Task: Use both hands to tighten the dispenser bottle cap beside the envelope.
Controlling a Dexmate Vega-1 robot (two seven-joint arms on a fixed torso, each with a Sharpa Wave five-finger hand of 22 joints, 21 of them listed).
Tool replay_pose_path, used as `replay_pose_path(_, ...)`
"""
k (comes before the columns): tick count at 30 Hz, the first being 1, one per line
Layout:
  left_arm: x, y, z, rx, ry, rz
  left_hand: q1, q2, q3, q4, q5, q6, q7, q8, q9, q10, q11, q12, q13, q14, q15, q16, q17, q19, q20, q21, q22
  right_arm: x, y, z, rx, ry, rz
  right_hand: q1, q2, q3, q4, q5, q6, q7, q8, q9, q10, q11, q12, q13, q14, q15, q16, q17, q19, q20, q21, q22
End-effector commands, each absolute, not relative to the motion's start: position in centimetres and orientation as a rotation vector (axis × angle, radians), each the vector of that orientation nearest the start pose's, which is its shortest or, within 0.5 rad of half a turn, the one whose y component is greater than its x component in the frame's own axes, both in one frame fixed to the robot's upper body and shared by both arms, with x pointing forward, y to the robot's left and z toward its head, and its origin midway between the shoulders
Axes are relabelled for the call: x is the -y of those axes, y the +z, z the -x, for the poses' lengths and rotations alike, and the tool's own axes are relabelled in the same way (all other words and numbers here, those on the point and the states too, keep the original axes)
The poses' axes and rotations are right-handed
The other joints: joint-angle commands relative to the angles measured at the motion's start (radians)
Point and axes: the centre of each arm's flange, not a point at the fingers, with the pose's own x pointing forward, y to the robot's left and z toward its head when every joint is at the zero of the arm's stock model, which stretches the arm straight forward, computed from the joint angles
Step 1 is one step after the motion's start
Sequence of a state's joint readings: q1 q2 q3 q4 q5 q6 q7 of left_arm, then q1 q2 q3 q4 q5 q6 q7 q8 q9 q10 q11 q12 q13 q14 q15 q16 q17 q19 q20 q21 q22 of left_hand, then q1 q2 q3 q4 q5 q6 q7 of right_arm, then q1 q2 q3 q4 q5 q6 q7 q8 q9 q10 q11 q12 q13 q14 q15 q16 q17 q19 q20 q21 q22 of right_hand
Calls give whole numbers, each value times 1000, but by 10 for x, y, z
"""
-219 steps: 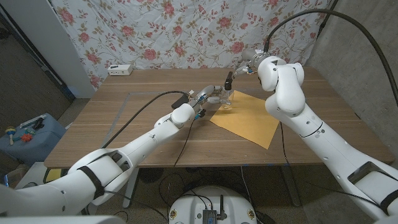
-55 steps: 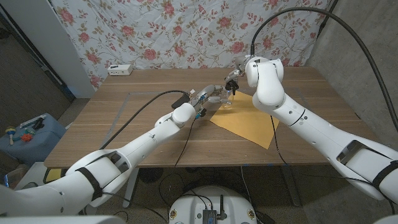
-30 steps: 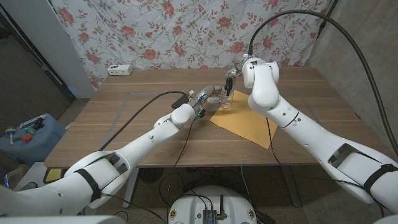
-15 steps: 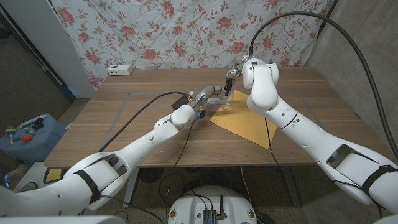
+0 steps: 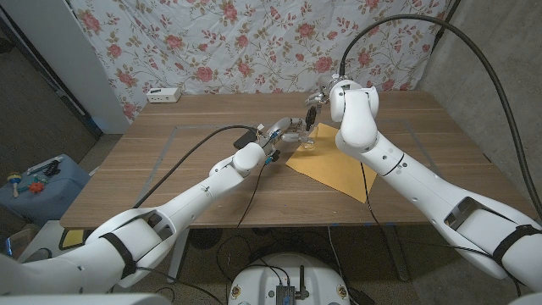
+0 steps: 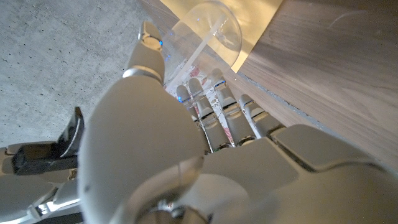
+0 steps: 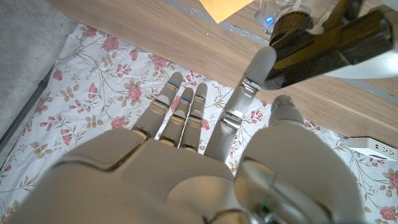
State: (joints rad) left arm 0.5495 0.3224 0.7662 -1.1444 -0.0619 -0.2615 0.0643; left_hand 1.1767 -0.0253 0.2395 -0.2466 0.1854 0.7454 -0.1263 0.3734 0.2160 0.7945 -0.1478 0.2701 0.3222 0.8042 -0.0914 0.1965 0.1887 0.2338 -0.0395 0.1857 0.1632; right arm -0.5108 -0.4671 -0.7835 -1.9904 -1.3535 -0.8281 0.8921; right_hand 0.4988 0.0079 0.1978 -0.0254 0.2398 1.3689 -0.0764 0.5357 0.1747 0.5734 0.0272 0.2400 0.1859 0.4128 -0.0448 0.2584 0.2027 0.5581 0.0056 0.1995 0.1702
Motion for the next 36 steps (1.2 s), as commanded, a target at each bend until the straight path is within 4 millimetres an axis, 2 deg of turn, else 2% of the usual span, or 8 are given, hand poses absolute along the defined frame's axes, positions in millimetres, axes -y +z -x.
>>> replay_pose_path(1, -73, -4, -670, 691, -412, -603, -95, 129, 100, 93, 4, 168, 40, 8, 4, 90, -15, 6, 243, 11, -74, 4, 4, 8, -32, -2, 2, 119, 142, -525, 239, -264, 1600, -35, -12, -20, 11, -5, -15, 6, -13, 2, 0, 7, -10, 4, 13, 5, -4, 4, 3, 10, 0, 3)
replay_pose_path(12, -74, -3, -671, 693, -410, -601, -93, 128, 101, 91, 4, 166, 41, 8, 4, 90, -14, 6, 243, 12, -74, 5, 3, 8, -32, -2, 2, 128, 151, -514, 265, -285, 1619, -77, -25, -43, 27, 2, -115, 14, -72, 6, -28, 18, -32, 7, -3, 20, -23, 4, -3, 19, -5, 3)
replay_pose_path(16, -74, -2, -672, 695, -412, -601, -93, 128, 101, 91, 4, 169, 41, 8, 4, 90, -16, 6, 243, 11, -75, 4, 3, 8, -32, -2, 2, 134, 153, -509, 286, -275, 1614, -76, -26, -45, 23, 9, -187, 7, -108, 10, -44, 19, -40, 9, -17, 29, -35, 3, -19, 22, -10, 3)
replay_pose_path(20, -74, -1, -673, 695, -415, -602, -94, 127, 100, 92, 4, 168, 42, 8, 4, 89, -17, 5, 243, 11, -75, 5, 4, 8, -32, -2, 2, 141, 156, -504, 292, -246, 1610, -23, -28, -30, -13, 23, -296, -9, -157, 17, -94, 17, -53, 12, -55, 33, -55, 0, -59, 31, -16, 2)
replay_pose_path(21, -74, -1, -673, 695, -415, -602, -94, 127, 100, 91, 4, 168, 41, 8, 4, 91, -16, 6, 243, 12, -76, 5, 4, 8, -32, -2, 2, 142, 157, -503, 290, -238, 1611, -12, -27, -27, -21, 26, -309, -10, -163, 19, -113, 6, -58, 12, -62, 36, -57, 0, -67, 34, -17, 2)
replay_pose_path(22, -74, -1, -673, 695, -416, -601, -94, 127, 100, 92, 4, 169, 41, 8, 4, 90, -15, 6, 243, 12, -75, 5, 3, 8, -31, -2, 2, 143, 158, -502, 283, -233, 1609, 8, -23, -19, -32, 30, -334, -20, -173, 21, -123, 14, -57, 13, -70, 37, -59, 0, -73, 34, -16, 1)
replay_pose_path(28, -73, 0, -675, 693, -420, -602, -94, 128, 100, 92, 4, 167, 41, 7, 4, 89, -13, 6, 244, 12, -75, 5, 4, 8, -31, -2, 2, 149, 162, -498, 265, -190, 1617, 114, -16, 14, -100, 45, -447, -51, -206, 39, -184, 1, -59, 16, -123, 53, -66, 1, -140, 42, -22, 0)
replay_pose_path(36, -74, 1, -676, 689, -417, -602, -93, 128, 101, 92, 4, 167, 43, 7, 4, 89, -17, 5, 244, 13, -73, 5, 3, 8, -32, -2, 2, 153, 163, -499, 267, -140, 1648, 224, -24, 39, -143, 67, -633, -112, -265, 49, -296, -2, -62, 20, -195, 78, -68, 3, -177, 48, -17, -1)
